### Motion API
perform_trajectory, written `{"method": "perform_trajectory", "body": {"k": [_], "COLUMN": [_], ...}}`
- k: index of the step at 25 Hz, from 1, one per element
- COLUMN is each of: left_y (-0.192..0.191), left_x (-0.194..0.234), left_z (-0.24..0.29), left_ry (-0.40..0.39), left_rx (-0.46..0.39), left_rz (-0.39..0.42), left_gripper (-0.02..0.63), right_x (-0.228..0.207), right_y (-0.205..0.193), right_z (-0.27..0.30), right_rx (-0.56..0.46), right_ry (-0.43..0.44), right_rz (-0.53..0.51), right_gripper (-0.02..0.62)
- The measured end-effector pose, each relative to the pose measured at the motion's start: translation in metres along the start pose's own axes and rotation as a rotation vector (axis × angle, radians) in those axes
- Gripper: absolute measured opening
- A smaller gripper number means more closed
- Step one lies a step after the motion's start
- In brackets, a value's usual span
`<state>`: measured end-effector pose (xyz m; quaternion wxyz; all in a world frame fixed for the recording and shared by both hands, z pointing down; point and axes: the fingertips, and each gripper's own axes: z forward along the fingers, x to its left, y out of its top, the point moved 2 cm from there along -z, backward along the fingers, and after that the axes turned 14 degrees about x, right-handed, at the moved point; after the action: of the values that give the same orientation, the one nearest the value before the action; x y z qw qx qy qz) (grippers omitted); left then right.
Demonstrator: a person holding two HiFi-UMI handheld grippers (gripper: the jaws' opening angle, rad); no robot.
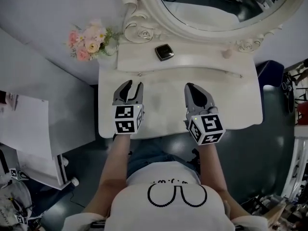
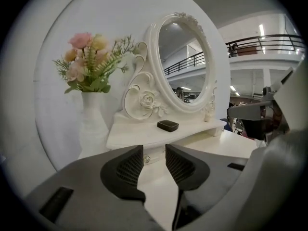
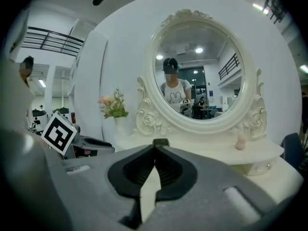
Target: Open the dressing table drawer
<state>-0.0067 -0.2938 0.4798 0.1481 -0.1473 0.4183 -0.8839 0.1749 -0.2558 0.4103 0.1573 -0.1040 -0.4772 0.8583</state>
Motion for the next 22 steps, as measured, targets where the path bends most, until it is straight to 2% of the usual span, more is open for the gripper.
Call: {"method": "perform_trajectory", "body": {"k": [8,18,22], "left_y": [-0.017,-0.025,-0.026], "left_x": [0.016,0.024,0.024], "left_z": [0.064,0.103,0.103], "left_ry": [-0.014,-0.032,-0.025], "left_rx": [0.123,0.204,0.216], "left_rz": [-0.036,-0.095,-0.100], "left_gripper": [0.140,0.140,0.095], "right_x": [-0.013,-0.024,-0.022], "right_y": [-0.009,-0.015,-0.015], "right_z": [0.050,0.072,0.070], "right_rx": [0.082,0.126,0.125], "right_ry": [0.015,0.006,0.015], "right_rz": [0.001,-0.002,-0.008], "right_gripper": [-0.005,-0.005,-0.005]}}
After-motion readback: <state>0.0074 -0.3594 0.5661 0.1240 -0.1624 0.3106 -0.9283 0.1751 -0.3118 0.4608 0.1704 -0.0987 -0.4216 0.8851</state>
